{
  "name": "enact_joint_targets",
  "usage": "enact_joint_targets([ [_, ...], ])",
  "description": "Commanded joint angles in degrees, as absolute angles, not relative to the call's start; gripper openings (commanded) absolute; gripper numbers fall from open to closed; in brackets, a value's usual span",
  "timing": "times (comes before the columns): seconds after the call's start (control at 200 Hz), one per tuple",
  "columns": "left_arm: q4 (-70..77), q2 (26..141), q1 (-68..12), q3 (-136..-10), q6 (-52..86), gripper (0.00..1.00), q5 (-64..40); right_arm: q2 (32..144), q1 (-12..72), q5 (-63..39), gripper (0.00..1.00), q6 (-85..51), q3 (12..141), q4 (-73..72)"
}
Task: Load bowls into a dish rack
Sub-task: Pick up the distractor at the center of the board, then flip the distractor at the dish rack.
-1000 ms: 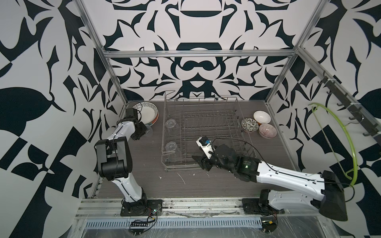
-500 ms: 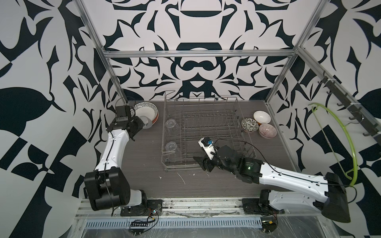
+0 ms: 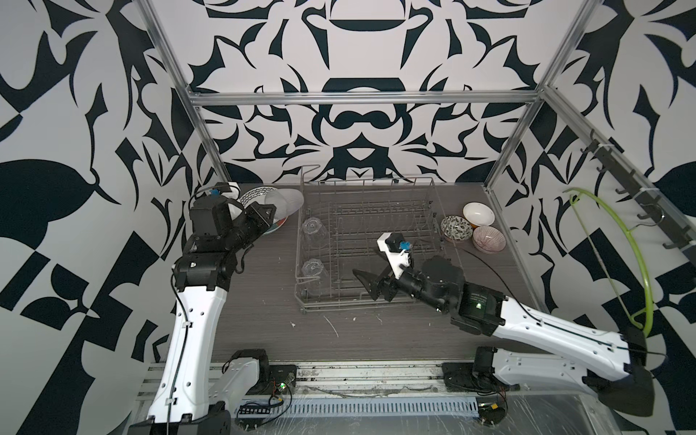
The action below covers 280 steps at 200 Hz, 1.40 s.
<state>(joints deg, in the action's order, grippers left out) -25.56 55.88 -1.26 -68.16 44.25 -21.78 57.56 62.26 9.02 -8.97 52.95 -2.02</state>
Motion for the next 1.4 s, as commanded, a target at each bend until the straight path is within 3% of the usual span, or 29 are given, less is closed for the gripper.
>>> enact_joint_targets([
  [0.0, -10.5, 55.8, -2.4, -64.8, 54.1, 0.0, -35.9, 55.1, 61.3, 10.0, 0.97, -5.0, 57.2, -6.2],
  [0.225, 0.7, 57.4, -12.3, -65.3, 57.0, 0.0, -37.4, 51.9, 53.4, -1.6, 1.0, -7.3, 58.1, -12.5],
  [0.43, 21.8, 62.3, -21.4, -61.4, 63.9, 0.0, -40.3, 52.1, 46.1, -16.1, 1.0, -12.9, 54.3, -25.8],
  [0.63, 47.1, 68.0, -27.5, -57.3, 70.7, 0.0, -42.9, 52.9, 44.6, -27.8, 0.95, -14.9, 50.4, -40.1],
  [0.905, 71.4, 75.3, -29.6, -55.1, 81.7, 0.0, -44.3, 53.8, 42.5, -33.2, 0.93, -15.0, 51.4, -41.8],
  [1.395, 82.4, 79.0, -30.3, -52.8, 87.0, 0.0, -45.0, 54.6, 36.9, -35.6, 0.93, -14.1, 55.0, -37.5],
])
